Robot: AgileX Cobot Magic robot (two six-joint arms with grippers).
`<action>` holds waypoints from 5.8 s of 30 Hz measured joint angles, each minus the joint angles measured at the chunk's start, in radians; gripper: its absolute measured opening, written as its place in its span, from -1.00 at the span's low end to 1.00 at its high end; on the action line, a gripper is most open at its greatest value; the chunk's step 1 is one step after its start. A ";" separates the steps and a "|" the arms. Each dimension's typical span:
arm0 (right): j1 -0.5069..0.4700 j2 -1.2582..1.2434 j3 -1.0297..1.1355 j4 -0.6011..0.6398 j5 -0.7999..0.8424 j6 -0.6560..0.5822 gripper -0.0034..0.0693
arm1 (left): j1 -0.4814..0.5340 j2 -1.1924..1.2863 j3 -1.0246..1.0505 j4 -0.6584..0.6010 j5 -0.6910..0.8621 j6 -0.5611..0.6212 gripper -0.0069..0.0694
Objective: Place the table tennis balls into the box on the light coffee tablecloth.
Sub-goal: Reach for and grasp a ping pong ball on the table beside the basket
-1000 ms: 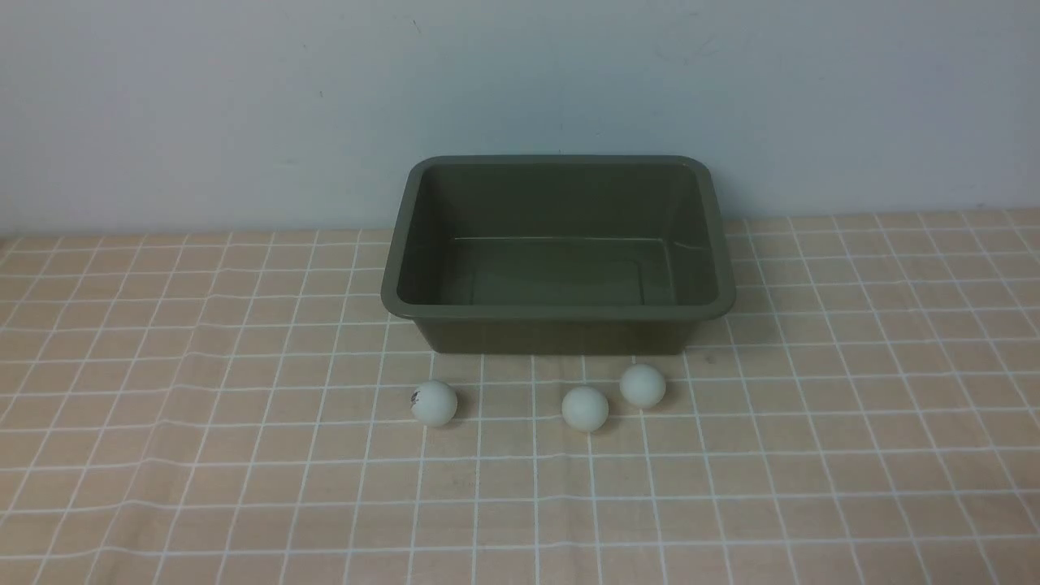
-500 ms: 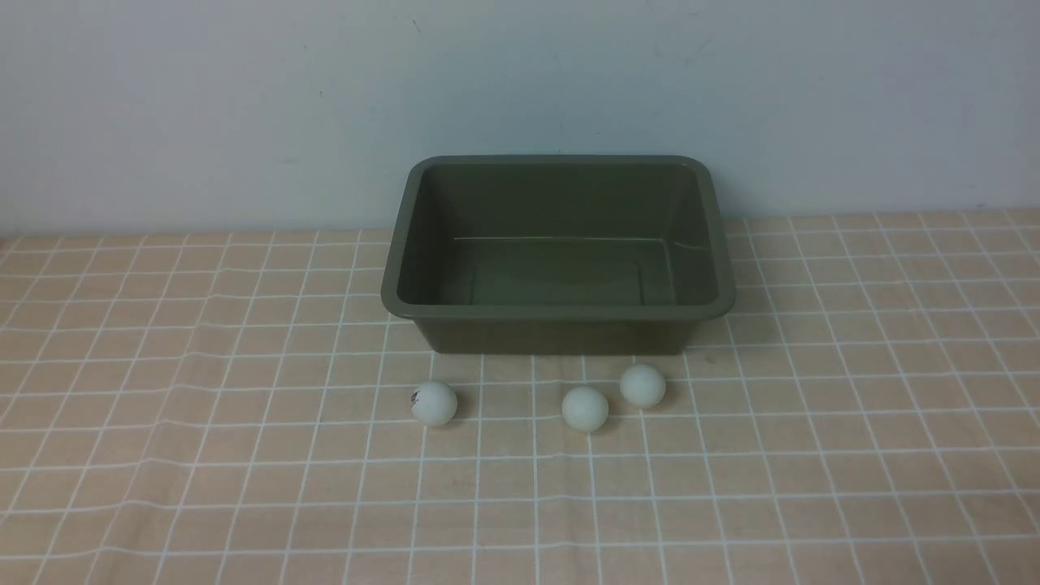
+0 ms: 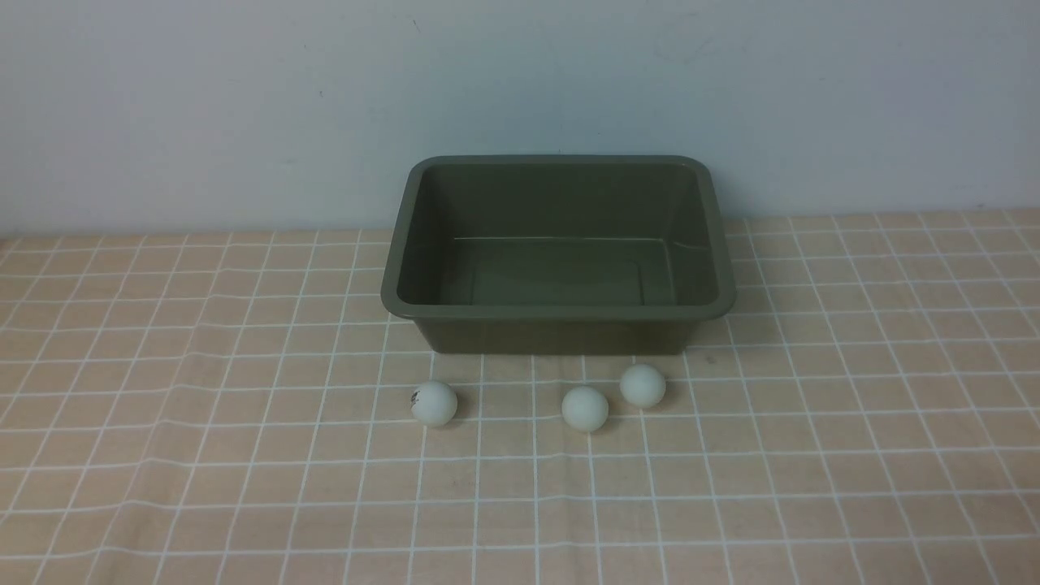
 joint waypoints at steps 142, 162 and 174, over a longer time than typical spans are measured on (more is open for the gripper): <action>0.000 0.000 -0.332 0.264 0.278 0.000 -0.18 | 0.000 1.386 -0.806 -1.053 0.341 1.047 0.16; 0.000 0.000 -0.332 0.266 0.281 0.000 -0.18 | -0.267 1.669 -0.871 -1.065 -0.067 1.023 0.16; 0.000 0.000 -0.332 0.266 0.281 0.000 -0.18 | -0.293 1.855 -0.967 -1.074 -0.096 1.027 0.16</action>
